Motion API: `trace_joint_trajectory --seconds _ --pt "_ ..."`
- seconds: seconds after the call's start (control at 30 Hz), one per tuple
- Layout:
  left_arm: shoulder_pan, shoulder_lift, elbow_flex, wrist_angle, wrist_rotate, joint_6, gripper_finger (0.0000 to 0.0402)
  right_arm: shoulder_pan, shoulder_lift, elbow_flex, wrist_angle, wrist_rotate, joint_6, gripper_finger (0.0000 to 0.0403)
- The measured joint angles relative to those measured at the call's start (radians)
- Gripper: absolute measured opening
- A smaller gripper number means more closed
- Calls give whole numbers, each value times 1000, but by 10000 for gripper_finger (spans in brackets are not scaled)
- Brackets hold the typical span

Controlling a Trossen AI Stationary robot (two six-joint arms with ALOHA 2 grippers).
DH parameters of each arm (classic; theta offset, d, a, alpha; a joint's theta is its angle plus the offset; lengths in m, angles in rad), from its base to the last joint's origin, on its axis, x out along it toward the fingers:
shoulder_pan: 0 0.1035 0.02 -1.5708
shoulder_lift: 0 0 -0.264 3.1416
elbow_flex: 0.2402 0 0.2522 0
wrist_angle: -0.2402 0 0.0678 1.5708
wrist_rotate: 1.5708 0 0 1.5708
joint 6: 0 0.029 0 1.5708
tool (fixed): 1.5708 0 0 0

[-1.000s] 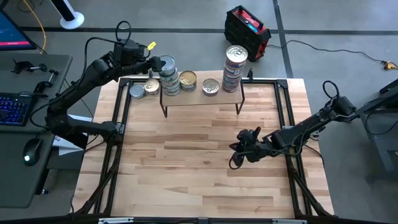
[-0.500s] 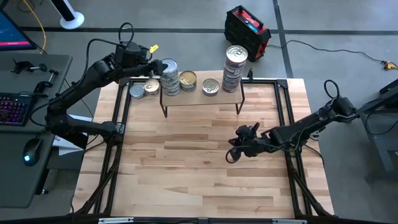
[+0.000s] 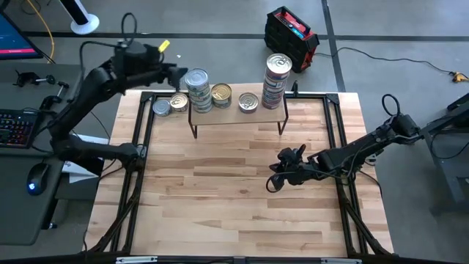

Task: Stack canned seafood by type on shelf
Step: Stack the green white tuna can on top of the other green white tuna cans on the shelf

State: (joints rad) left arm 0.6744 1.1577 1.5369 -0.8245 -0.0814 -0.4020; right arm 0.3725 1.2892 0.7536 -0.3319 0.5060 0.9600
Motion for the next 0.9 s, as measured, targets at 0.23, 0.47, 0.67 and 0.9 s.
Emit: trace_joint_trajectory --seconds 0.23,0.47,0.67,0.9 --pt "-162 -184 -66 -169 -67 117 282 0 0 0 -20 -3 5 0" --pt "-511 -353 -454 -258 -183 -36 282 -14 0 0 -37 -22 3 0" --pt "-620 -224 -638 -428 -216 -16 282 -58 0 0 -37 -60 1 0" --pt "-502 -3 -639 -684 -419 -146 282 -103 0 0 -37 -91 0 0"
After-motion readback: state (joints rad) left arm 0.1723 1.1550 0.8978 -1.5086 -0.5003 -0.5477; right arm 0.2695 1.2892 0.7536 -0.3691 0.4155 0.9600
